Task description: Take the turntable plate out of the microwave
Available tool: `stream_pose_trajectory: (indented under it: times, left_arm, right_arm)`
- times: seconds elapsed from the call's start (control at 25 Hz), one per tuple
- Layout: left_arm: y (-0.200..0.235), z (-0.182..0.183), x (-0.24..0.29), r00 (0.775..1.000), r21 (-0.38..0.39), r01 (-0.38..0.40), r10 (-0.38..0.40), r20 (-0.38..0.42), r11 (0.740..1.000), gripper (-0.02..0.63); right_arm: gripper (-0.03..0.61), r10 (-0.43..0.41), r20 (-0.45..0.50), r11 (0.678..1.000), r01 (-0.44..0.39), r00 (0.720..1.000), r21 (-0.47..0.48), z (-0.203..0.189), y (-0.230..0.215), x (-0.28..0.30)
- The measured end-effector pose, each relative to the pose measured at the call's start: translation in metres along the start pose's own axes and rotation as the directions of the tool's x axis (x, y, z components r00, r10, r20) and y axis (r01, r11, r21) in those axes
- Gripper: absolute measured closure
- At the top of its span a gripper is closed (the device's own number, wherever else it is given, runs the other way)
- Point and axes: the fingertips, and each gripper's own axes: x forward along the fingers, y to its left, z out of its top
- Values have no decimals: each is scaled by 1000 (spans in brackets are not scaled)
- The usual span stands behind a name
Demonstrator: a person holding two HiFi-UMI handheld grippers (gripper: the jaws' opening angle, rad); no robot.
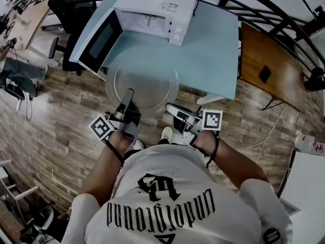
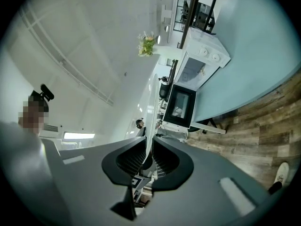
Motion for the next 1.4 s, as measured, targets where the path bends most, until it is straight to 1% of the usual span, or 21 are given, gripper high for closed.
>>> stream_pose_trajectory:
  times: [0.16,0.36,0.52,0.76,1.04,1.4]
  left_arm:
    - [-10,5,-24,1000,-9,5,-5,-14,1000,538]
    - [-21,23,-69,999,-19,5,-5,-34,1000,538]
    - [-26,29,-80,999,-15,1,-2,-45,1000,538]
    - [-36,40,-115,998,-26,9,-11,-67,1000,538]
    - [-40,51,-147,996,-30,7,-10,-91,1000,538]
    - [-44,65,-169,995,-35,12,-16,-100,999,538]
  right_arm:
    - [538,-12,14,1000,12,1000,-11,-23,15,7]
    - [537,-20,37,1000,21,999,-19,-65,38,30]
    - [537,-22,54,1000,23,998,-14,-75,45,35]
    - [537,-23,77,999,24,997,-21,-109,64,51]
    - [536,-24,99,999,26,995,-22,-139,79,66]
    - [535,-20,116,999,23,993,-22,-161,88,83]
